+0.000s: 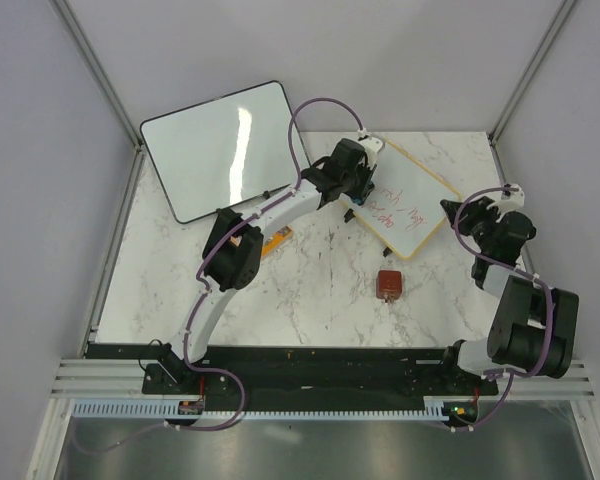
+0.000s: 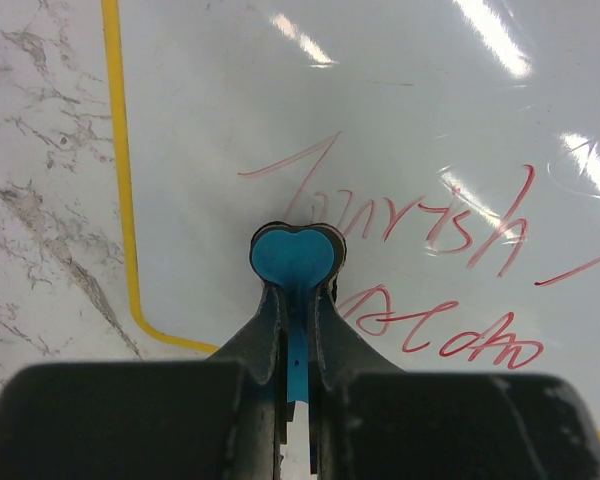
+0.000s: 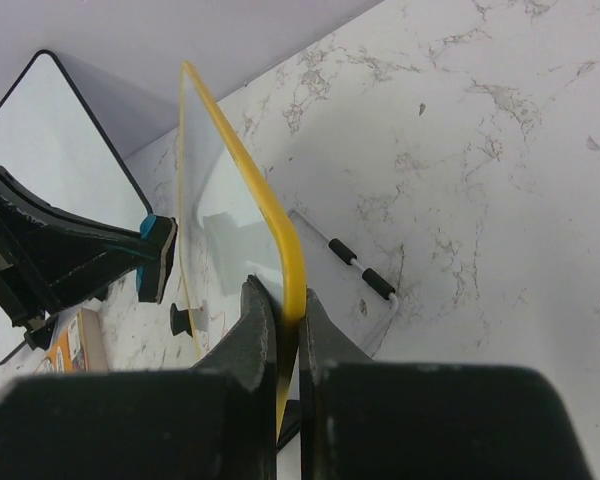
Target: Erase the whiteboard
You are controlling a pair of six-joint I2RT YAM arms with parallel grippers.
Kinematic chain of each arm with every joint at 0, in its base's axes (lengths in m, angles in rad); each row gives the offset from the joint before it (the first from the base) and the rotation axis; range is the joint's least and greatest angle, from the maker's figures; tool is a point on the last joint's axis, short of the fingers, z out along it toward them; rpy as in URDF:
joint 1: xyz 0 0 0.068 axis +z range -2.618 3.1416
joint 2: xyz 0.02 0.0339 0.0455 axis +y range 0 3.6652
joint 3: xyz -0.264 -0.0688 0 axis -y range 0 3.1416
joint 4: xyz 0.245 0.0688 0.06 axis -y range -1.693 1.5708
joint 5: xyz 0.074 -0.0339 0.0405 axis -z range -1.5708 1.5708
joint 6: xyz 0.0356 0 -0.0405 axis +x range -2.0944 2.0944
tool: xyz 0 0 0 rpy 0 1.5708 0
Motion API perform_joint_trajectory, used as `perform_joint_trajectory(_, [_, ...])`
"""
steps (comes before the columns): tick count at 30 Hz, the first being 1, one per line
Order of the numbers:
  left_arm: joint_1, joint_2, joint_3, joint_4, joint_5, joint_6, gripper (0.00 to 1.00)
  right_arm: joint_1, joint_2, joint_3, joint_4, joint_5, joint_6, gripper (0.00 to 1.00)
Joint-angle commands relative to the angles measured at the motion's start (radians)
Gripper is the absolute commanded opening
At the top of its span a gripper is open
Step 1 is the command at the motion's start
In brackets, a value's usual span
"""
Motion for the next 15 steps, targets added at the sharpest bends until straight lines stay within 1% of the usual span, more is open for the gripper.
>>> perform_joint_trajectory(1, [-0.004,-0.040,-0.012,0.030,0.018,-0.004,0.02,-0.021,0.000,-0.068,-0.060,0.243,-0.307,0.00])
perform_joint_trajectory(4, [-0.004,-0.042,-0.019,0.032,0.019,-0.004,0.02,-0.020,0.003,-0.111,-0.019,0.229,-0.313,0.00])
perform_joint_trajectory(8, [-0.003,-0.042,-0.017,0.032,0.033,-0.007,0.02,-0.021,0.005,-0.163,0.102,0.261,-0.296,0.00])
perform_joint_trajectory(15, [-0.004,-0.042,-0.025,0.032,0.028,0.001,0.02,-0.021,-0.050,-0.096,0.059,0.203,-0.322,0.00])
